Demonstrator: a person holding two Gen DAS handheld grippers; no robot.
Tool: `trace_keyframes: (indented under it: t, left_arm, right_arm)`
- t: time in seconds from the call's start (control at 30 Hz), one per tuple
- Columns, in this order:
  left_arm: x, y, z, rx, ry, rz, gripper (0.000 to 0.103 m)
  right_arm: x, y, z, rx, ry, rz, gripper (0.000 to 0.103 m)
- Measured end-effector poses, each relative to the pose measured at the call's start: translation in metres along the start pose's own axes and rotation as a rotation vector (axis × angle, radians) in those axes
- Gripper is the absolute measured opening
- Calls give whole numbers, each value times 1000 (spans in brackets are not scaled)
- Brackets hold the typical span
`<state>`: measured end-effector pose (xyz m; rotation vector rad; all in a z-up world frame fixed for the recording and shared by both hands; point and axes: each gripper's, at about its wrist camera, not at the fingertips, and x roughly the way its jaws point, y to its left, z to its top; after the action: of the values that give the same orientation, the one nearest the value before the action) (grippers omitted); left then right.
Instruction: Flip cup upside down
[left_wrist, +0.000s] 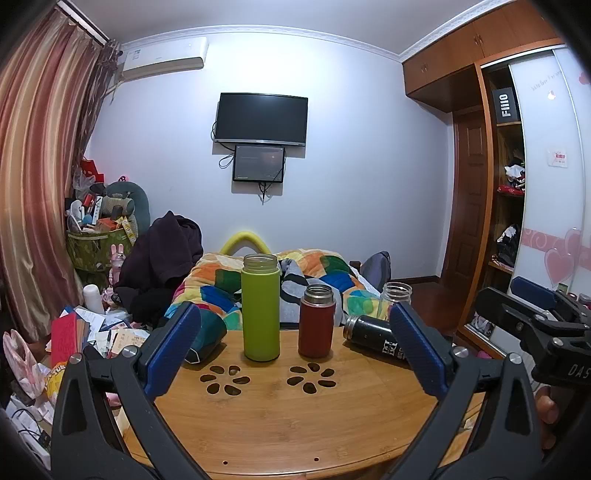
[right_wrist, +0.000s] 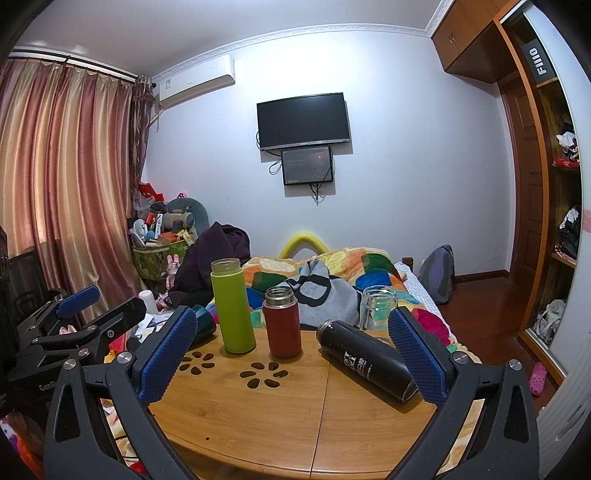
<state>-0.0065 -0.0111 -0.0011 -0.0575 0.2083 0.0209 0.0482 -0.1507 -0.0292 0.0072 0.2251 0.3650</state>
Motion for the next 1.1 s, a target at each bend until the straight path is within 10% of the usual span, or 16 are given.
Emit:
trace_keyframes:
  t: [1.1]
  left_arm:
    - [0,3,-1,-7,0,-5,103]
  right_arm:
    - [2,0,0,-2,-1,1,103]
